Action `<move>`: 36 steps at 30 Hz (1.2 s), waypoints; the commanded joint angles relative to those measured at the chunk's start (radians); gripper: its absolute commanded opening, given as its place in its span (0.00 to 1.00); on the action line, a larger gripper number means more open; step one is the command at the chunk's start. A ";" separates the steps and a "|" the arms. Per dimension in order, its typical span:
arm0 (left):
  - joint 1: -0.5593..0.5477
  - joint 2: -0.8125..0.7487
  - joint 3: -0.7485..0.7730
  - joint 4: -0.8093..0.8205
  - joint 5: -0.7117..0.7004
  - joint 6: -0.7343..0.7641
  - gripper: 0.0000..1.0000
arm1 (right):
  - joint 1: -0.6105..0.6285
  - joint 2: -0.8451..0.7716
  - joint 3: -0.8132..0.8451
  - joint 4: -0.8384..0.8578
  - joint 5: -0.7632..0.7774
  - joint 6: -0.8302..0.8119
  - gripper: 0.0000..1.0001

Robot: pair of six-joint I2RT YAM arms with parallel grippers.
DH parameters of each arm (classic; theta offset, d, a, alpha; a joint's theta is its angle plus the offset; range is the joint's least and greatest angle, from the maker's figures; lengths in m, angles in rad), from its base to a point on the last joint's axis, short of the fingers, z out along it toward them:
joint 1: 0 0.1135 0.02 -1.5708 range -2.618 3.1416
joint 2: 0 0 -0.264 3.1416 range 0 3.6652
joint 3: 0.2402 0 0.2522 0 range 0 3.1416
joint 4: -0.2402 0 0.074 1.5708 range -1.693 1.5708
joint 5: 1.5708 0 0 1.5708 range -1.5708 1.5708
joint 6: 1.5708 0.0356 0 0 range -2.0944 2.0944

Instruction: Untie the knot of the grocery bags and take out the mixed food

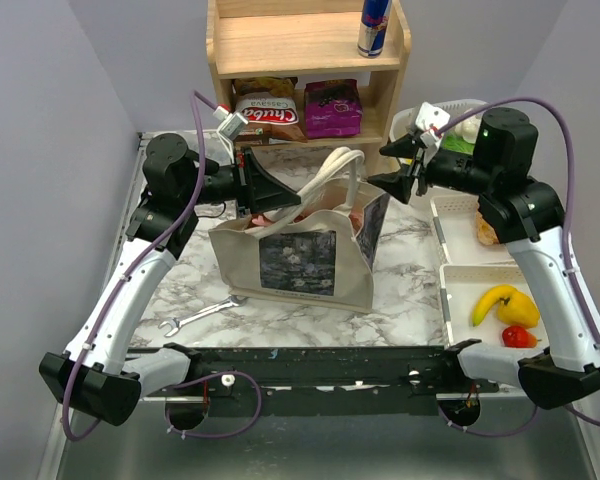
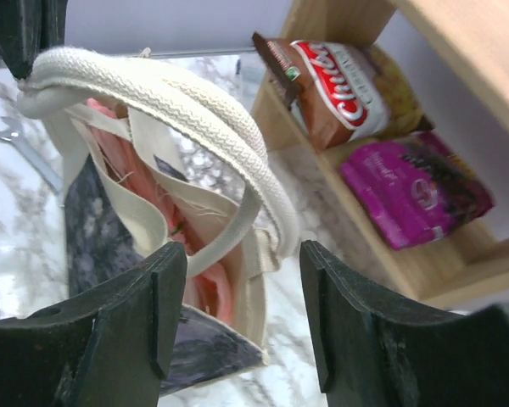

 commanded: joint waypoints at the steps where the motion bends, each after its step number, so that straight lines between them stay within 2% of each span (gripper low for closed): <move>1: 0.012 -0.006 0.033 0.047 0.022 -0.067 0.00 | 0.001 0.021 -0.015 -0.014 -0.077 0.097 0.58; 7: 0.027 -0.004 0.027 0.056 0.019 -0.067 0.00 | 0.006 -0.069 -0.196 0.123 -0.086 0.284 0.57; 15: 0.027 -0.011 0.021 0.065 0.033 -0.058 0.00 | 0.021 0.016 -0.260 0.291 -0.030 0.419 0.56; 19: 0.027 -0.009 0.026 0.060 0.039 -0.041 0.00 | 0.051 0.048 -0.273 0.317 -0.015 0.429 0.56; 21: 0.026 -0.005 0.035 0.049 0.037 -0.025 0.00 | 0.059 0.057 -0.275 0.314 -0.022 0.424 0.46; 26: 0.070 0.030 0.098 -0.024 -0.016 0.050 0.00 | 0.068 0.014 -0.277 0.190 -0.071 0.287 0.04; 30: 0.123 0.072 0.155 -0.027 -0.080 0.062 0.00 | 0.072 -0.057 -0.342 0.094 -0.049 0.081 0.01; 34: 0.155 0.111 0.175 -0.007 -0.125 0.031 0.00 | 0.072 -0.093 -0.356 0.001 -0.050 -0.042 0.01; 36: 0.156 0.128 0.187 -0.058 -0.156 0.055 0.00 | 0.071 -0.107 -0.353 -0.045 -0.066 -0.109 0.01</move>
